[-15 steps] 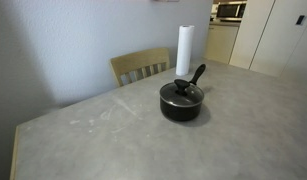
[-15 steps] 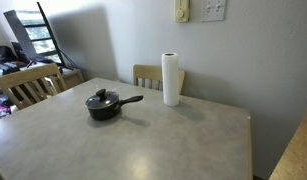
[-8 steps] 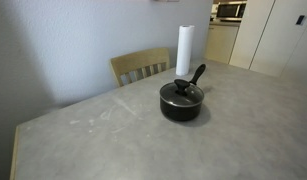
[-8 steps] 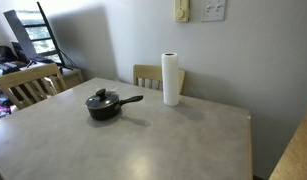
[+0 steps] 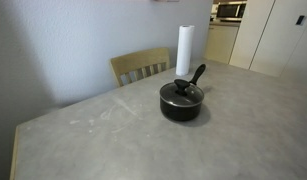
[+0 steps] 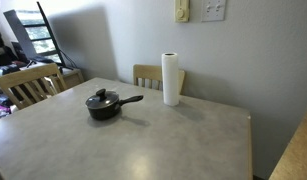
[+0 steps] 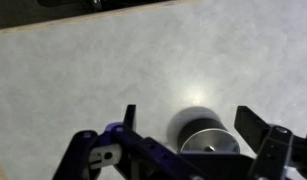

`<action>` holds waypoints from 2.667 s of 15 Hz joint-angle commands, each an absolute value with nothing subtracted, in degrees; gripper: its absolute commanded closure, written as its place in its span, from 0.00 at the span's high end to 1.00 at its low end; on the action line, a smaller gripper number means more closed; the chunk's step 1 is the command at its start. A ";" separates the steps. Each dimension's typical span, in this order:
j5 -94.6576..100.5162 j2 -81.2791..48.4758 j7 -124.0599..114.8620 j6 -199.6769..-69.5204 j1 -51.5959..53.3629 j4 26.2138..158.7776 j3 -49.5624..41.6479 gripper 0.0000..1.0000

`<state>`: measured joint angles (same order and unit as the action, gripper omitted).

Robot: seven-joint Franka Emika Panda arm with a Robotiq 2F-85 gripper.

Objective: Remove the lid from the pot and put it on the table

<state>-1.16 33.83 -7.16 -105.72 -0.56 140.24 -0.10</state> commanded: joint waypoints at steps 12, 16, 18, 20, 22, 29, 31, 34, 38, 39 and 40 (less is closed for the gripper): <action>-3.75 16.14 -4.51 -116.66 2.15 132.79 1.03 1.00; -3.40 10.45 -2.41 -121.77 2.27 129.31 0.74 1.00; -3.19 6.92 -1.21 -123.43 2.52 127.07 0.97 1.00; -2.81 2.84 -1.32 -124.62 2.80 124.22 1.64 1.00; -2.25 -2.05 -2.21 -125.60 3.48 120.28 2.74 1.00; 1.77 -16.97 -3.77 -123.53 6.10 107.36 4.39 1.00; 0.96 -15.13 -3.49 -125.01 6.17 110.00 4.46 1.00; 1.15 -17.00 -3.48 -124.92 6.21 108.24 4.39 1.00; 1.19 -19.90 -2.46 -126.44 5.62 106.69 3.94 1.00; 1.74 -20.81 -2.22 -126.71 5.57 106.29 3.68 1.00; 1.94 -21.57 -1.85 -126.68 5.47 105.94 3.52 1.00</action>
